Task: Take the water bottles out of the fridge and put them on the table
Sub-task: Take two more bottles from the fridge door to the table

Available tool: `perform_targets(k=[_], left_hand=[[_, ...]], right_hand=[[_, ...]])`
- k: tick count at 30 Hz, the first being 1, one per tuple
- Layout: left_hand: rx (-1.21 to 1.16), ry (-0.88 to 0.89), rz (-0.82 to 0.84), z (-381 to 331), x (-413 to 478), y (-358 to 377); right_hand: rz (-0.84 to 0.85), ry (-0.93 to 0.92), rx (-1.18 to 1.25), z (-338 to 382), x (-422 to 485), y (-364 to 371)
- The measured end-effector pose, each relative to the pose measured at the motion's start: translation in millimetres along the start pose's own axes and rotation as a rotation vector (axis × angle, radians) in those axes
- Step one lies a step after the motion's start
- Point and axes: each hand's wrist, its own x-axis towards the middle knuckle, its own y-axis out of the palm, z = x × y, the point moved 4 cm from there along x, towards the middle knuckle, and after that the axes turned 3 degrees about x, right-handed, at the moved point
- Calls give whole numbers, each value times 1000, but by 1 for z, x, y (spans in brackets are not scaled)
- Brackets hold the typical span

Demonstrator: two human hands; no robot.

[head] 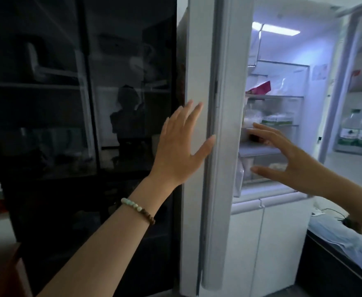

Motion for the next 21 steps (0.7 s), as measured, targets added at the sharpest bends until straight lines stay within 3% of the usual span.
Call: perform_targets(k=[5,9,11,15,18,21], left_hand=[[258,118,-146,-83,38,53],[441,128,-62,-119,65,116],[493,34,68,-118,75,147],[628,-353,308,-88,91,181],[632,-492,341,-65,102,192],[647,-514,320,-47,112,201]], right_hand=[[164,7,5,-89,-16,-46],[194,67,38,-163,-17,-76],[206,127,55,-195,-12,-85],[224,163,129,-243,-1,-87],[261,154,164,-269,15,-73],[305,105,195,-292,44,-56]])
